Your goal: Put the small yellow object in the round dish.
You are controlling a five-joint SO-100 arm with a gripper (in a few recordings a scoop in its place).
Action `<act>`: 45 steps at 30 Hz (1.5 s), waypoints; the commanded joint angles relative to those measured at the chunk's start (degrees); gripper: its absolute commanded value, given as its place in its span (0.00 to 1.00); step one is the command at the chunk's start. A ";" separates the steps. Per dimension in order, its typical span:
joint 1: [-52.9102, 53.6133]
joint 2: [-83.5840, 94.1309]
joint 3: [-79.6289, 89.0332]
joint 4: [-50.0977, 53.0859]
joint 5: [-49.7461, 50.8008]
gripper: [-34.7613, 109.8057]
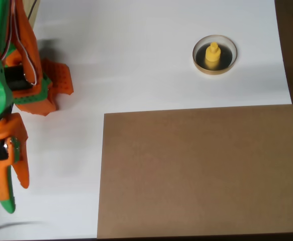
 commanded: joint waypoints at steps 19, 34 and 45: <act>6.86 32.70 17.14 7.21 1.05 0.35; 6.94 32.70 20.48 1.67 1.67 0.24; 7.21 32.70 21.71 -2.29 0.26 0.24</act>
